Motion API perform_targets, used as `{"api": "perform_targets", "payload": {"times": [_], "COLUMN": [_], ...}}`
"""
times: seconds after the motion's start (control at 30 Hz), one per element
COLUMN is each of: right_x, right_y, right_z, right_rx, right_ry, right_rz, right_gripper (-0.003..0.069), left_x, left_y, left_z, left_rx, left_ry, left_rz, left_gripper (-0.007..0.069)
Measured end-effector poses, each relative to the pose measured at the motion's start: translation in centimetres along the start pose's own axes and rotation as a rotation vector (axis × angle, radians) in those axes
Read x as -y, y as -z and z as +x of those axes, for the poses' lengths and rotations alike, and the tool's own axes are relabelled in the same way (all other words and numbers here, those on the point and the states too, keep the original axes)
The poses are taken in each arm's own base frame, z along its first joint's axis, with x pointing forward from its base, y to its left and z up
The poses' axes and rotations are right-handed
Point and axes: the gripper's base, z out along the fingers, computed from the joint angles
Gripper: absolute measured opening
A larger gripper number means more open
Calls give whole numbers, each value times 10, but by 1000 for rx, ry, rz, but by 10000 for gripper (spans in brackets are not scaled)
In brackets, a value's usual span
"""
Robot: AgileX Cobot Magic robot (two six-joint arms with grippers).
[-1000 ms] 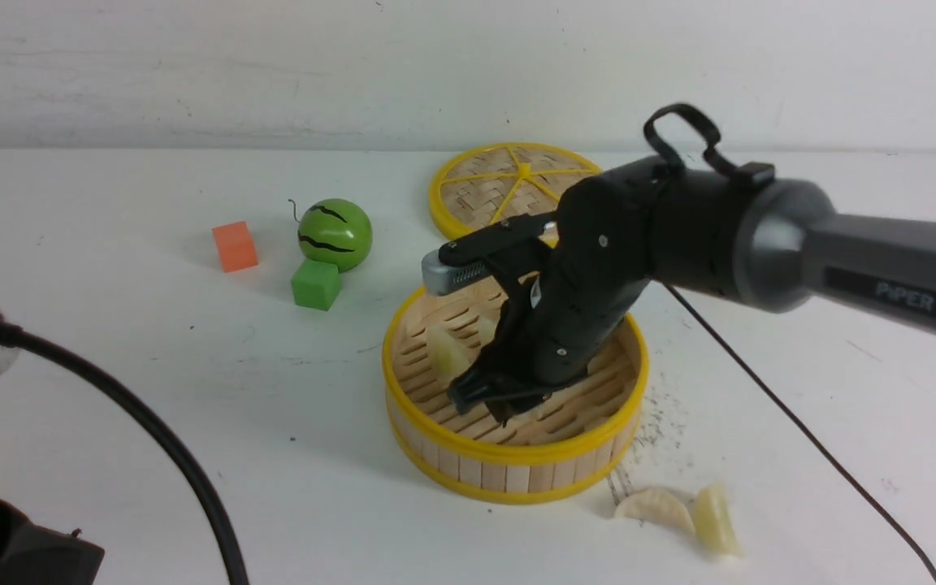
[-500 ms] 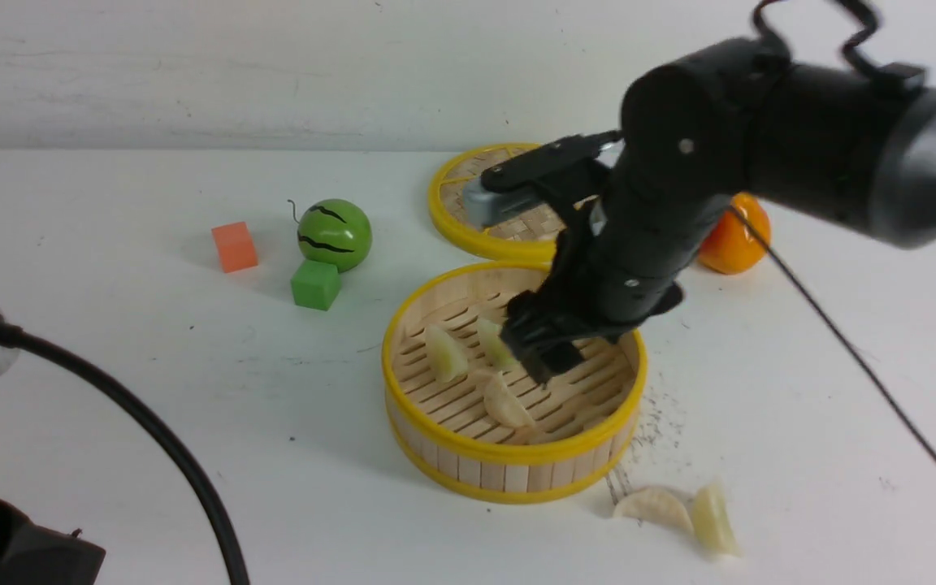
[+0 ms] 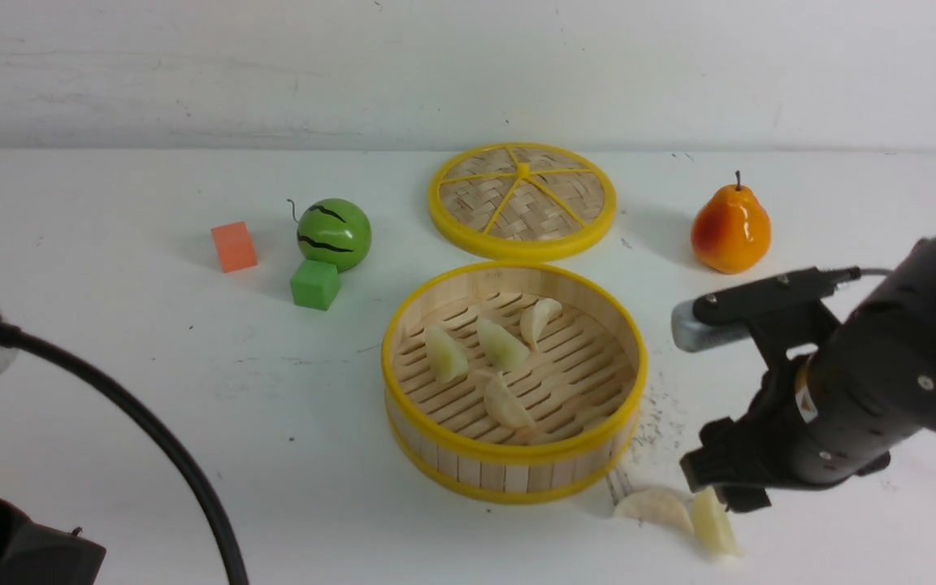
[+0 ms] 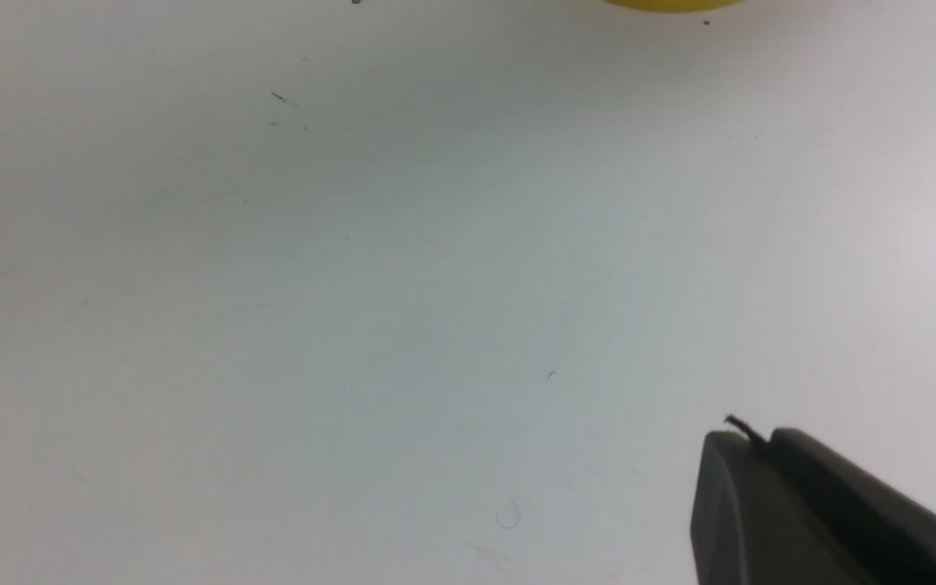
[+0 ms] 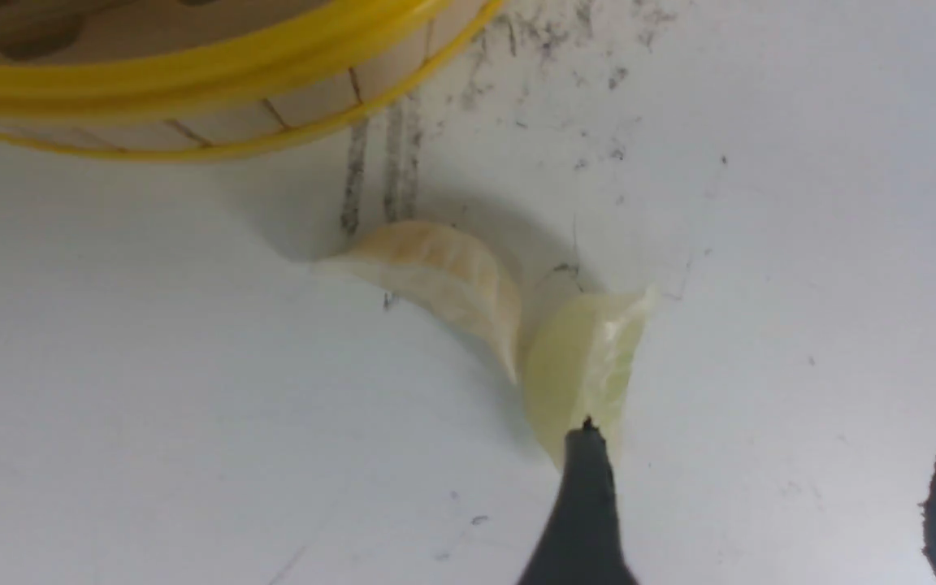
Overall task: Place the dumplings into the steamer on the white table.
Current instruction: 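Reach for and grasp a dumpling lying on the table beside the steamer, then place the dumpling in the bamboo steamer basket with the right gripper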
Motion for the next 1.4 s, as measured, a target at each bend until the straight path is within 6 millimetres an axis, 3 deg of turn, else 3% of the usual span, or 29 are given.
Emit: {"api": "perform_targets", "payload": {"times": [0.23, 0.43, 0.57, 0.73, 0.9, 1.03, 1.07, 1.13, 1.23, 1.33, 1.4], "right_x": [-7, -9, -9, -7, -1, 3, 3, -3, -16, -31, -42], "right_y": [-41, -64, -67, -66, -50, -7, -5, 27, 48, 49, 37], "right_z": [-1, 3, 3, 4, 8, -5, -6, -30, -57, -85, -104], "right_rx": [3, -41, -45, -56, -106, -56, -54, 47, 133, 193, 204], "right_ry": [-8, 21, 35, 58, 96, 131, 132, 128, 126, 117, 103], "right_rz": [-38, -20, -11, 8, 45, 50, 48, -10, -114, -206, -253], "right_gripper": [519, 496, 417, 243, 240, 240, 240, 240, 240, 240, 240], "left_x": [0, 0, 0, 0, 0, 0, 0, 0, 0, 0, 0], "left_y": [0, 0, 0, 0, 0, 0, 0, 0, 0, 0, 0], "left_z": [0, 0, 0, 0, 0, 0, 0, 0, -1, -2, -2], "left_rx": [4, 4, 4, 4, 4, 4, 4, 4, 13, 17, 18], "left_ry": [-1, -1, -1, -1, -1, -1, -1, -1, -1, -1, -1], "left_rz": [1, 1, 1, 1, 1, 1, 1, 1, 4, 5, 5], "left_gripper": [28, 30, 35, 35, 35, 36, 36, 38, 39, 39, 39]}}
